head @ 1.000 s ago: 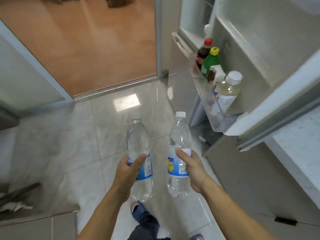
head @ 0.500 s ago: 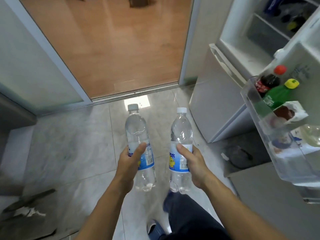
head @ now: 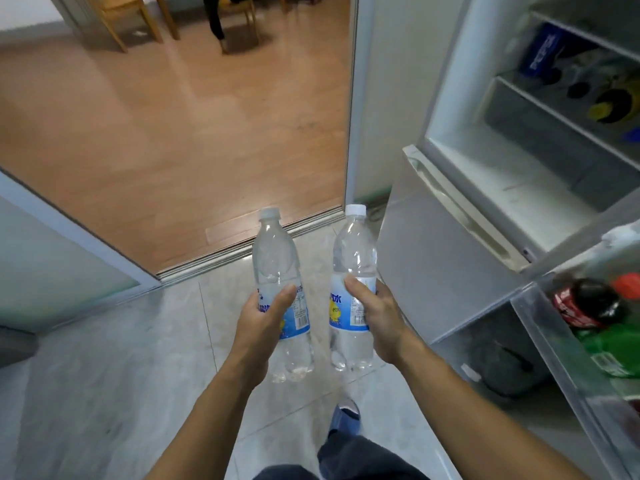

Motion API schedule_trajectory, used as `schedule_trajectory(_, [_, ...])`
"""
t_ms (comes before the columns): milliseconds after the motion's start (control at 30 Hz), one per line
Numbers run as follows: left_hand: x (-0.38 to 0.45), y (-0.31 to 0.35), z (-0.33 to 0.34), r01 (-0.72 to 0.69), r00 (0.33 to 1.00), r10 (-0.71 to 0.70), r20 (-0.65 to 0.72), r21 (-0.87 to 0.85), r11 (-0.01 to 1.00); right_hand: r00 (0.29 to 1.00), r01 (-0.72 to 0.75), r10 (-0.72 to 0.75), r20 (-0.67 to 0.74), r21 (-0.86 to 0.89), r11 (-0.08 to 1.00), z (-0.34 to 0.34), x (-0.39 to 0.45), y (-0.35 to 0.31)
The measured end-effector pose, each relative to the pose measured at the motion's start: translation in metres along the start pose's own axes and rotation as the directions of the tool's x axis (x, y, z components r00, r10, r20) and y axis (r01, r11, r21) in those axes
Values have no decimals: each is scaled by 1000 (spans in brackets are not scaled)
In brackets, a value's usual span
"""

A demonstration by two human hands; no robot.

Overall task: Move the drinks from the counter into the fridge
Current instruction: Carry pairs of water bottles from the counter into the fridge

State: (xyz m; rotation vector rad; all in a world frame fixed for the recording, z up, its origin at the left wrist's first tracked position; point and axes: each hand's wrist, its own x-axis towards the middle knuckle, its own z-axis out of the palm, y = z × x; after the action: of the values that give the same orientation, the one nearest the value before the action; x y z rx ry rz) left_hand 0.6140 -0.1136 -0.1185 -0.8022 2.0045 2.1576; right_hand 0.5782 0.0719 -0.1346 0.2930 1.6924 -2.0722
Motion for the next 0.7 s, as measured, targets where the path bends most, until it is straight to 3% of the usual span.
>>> schedule_trajectory(333, [150, 62, 69, 6, 957, -7, 289, 6, 1000, 968, 26, 22, -249, 187, 982, -29, 115, -66])
schedule_trajectory(500, [236, 100, 114, -13, 888, -12, 460, 51, 999, 861, 129, 32, -507, 278, 952, -44, 168, -108])
schedule_trajectory(700, [302, 174, 172, -89, 752, 28, 659, 59, 994, 721, 288, 24, -692, 331, 899, -61, 204, -175])
